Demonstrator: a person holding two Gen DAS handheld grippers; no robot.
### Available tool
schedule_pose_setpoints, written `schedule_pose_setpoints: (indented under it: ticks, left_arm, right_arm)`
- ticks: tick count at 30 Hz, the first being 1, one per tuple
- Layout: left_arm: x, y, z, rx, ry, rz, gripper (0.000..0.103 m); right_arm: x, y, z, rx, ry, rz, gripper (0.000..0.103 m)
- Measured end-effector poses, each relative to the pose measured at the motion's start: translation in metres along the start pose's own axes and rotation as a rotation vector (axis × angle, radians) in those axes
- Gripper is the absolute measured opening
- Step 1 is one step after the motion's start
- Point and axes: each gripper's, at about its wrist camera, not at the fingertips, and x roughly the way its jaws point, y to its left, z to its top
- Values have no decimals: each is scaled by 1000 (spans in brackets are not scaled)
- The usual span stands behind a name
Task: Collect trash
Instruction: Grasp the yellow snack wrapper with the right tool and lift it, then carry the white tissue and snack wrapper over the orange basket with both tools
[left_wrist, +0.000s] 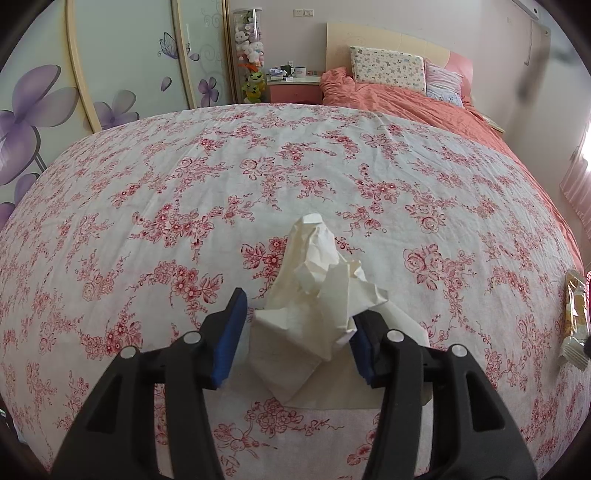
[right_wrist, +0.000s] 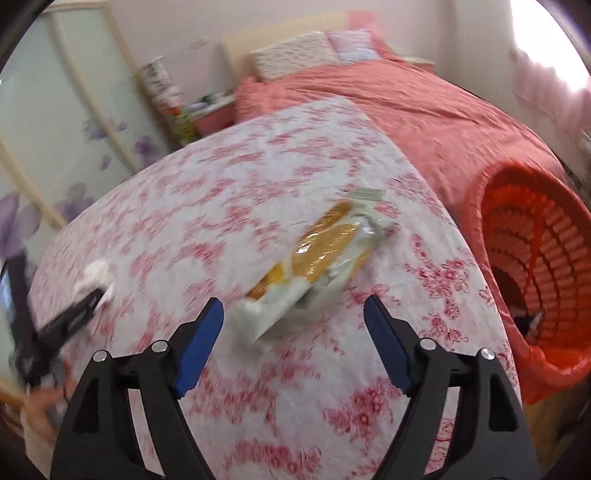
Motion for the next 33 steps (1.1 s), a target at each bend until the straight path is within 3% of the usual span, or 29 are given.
schedule_pose_setpoints:
  ticks: [5,6,8,11,14,17,21,33]
  left_arm:
    - [0,0,0,0,0,0,52]
    - [0,0,0,0,0,0,52]
    - [0,0,0,0,0,0,52]
    - [0,0,0,0,0,0,52]
    - [0,0,0,1,0,0,52]
    - [0,0,0,0,0,0,52]
    - [0,0,0,1,0,1,52]
    - [-1,3,0,-9,-4,-27,51]
  right_arm:
    - [20,-4,7,110,33,-3,74]
    - [23,0,9,87,21,-23,71]
    - [29,10,12,23,8,-44,51]
    - [33,21,12,-58,-12,-55,37]
    - [32,32,6,-140,-43,-63,31]
    - [28,52,-8,-314,-79,-92,24]
    - [23,72,-22,-470,-115,-142,19]
    - [30,73,-19,-452,-75,-144,17]
